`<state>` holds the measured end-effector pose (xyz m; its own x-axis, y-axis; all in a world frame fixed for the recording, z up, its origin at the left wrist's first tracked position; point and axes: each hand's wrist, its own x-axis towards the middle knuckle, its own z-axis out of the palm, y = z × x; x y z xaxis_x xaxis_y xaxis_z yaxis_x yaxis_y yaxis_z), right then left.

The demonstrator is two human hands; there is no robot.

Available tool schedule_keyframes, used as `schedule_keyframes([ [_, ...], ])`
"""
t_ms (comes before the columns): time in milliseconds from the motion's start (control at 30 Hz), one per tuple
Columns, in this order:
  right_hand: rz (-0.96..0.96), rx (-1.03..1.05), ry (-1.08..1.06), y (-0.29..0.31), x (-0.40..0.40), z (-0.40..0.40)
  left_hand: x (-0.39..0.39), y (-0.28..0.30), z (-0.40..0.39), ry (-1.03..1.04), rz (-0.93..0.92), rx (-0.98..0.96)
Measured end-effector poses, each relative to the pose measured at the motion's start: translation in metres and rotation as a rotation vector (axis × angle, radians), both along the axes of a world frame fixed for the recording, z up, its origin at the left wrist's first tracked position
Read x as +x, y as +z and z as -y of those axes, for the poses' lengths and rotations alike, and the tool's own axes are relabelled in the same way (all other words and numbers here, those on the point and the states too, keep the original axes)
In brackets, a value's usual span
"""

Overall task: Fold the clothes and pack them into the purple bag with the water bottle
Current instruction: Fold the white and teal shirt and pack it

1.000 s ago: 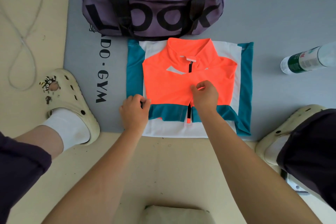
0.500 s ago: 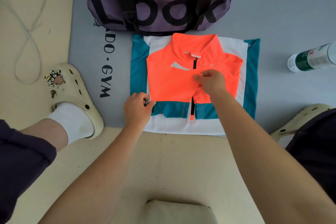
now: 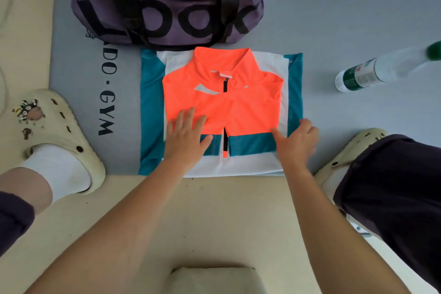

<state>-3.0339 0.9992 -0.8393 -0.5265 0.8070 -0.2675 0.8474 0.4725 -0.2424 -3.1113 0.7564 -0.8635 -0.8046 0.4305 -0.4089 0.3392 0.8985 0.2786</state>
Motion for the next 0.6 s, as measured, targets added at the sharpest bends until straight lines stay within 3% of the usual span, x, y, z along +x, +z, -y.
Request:
schedule_keyframes([
  [100, 0.197, -0.147, -0.083, 0.003, 0.012, -0.022, -0.002, 0.008, -0.019, 0.104, -0.016, -0.02],
  [200, 0.265, -0.376, -0.068, 0.003, 0.018, -0.035, 0.0, 0.023, -0.046, 0.103, -0.053, 0.075],
  [267, 0.311, -0.468, 0.018, 0.001, 0.023, -0.043, 0.008, 0.033, -0.067, 0.105, 0.079, 0.218],
  [400, 0.156, -0.674, 0.017, 0.005, 0.029, -0.061, 0.031, 0.039, -0.115, 0.316, 0.482, 0.418],
  [500, 0.051, -0.96, -0.027, 0.015, 0.035, -0.075, 0.04, 0.035, -0.155, 0.465, 0.634, 0.56],
  [600, -0.055, -1.189, -0.035, 0.018, 0.037, -0.082, 0.041, 0.029, -0.187, 0.552, 0.747, 0.561],
])
